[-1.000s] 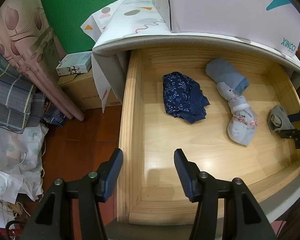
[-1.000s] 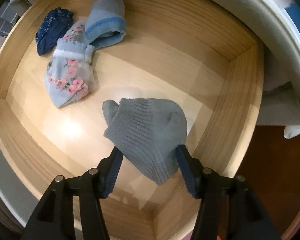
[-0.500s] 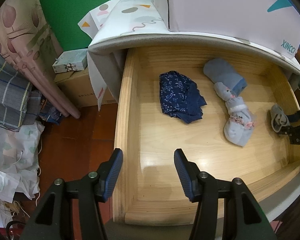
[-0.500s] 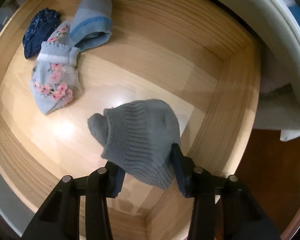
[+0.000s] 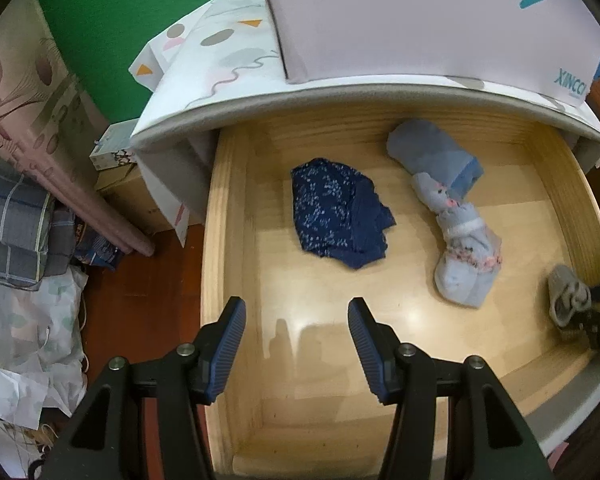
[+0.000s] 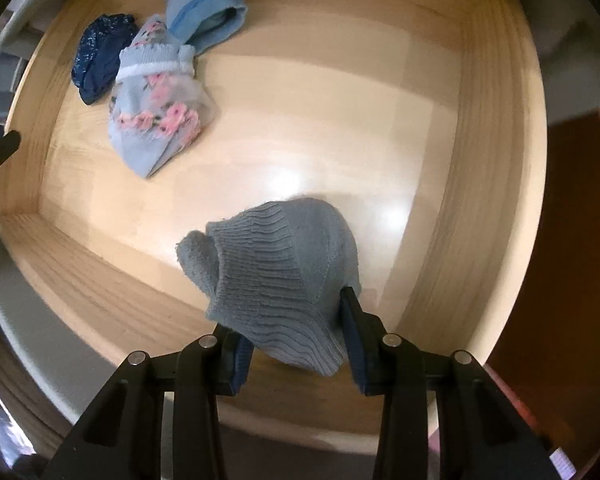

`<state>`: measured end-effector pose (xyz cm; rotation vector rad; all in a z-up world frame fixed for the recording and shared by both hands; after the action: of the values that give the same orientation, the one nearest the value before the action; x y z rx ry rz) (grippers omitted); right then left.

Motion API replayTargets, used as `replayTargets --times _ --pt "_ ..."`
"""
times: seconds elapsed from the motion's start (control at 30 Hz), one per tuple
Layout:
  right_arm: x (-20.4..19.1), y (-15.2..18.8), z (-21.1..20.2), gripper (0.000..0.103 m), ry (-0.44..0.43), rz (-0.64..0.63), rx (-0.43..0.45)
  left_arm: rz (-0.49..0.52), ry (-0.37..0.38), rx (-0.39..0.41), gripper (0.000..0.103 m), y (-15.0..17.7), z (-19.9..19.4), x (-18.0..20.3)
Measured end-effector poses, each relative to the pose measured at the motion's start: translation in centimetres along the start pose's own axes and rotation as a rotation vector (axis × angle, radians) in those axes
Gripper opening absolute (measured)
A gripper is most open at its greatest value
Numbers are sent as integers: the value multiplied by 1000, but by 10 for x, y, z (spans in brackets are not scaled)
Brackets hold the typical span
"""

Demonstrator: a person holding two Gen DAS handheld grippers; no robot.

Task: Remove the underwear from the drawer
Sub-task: 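Reach the left tool down toward the navy patterned underwear, then grasp the navy patterned underwear with the left tool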

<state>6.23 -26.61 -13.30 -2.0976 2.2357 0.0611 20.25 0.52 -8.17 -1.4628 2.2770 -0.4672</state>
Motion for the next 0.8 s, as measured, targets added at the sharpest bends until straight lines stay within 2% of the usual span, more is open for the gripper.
replayTargets --times 0.17,0.27,0.43,0.57,0.8 --pt "8 13 5 36 24 33 3 -1 2 -24 54 -9 12 6" --pt "13 9 7 36 31 50 6 -28 9 -34 54 -14 18 9" --pt "-7 8 -9 36 35 51 27 -89 74 -1 54 -27 24 12" --pt "-9 9 -9 37 34 51 30 -56 63 38 54 -43 25 15" --pt "-5 20 -13 37 34 47 32 -40 74 12 54 -51 41 18"
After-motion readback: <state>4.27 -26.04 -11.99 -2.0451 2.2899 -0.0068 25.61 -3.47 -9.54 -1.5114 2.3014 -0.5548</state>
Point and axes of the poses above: each gripper's, at about its wrist camera, not at the fingertips, and z roughly the way its jaws point, x to its right, y to its underside, the point moved 7 cm from there along z, roughly the way its jaws point, and after that the axes turned 5 degrees about x, right-handed, at the moved point
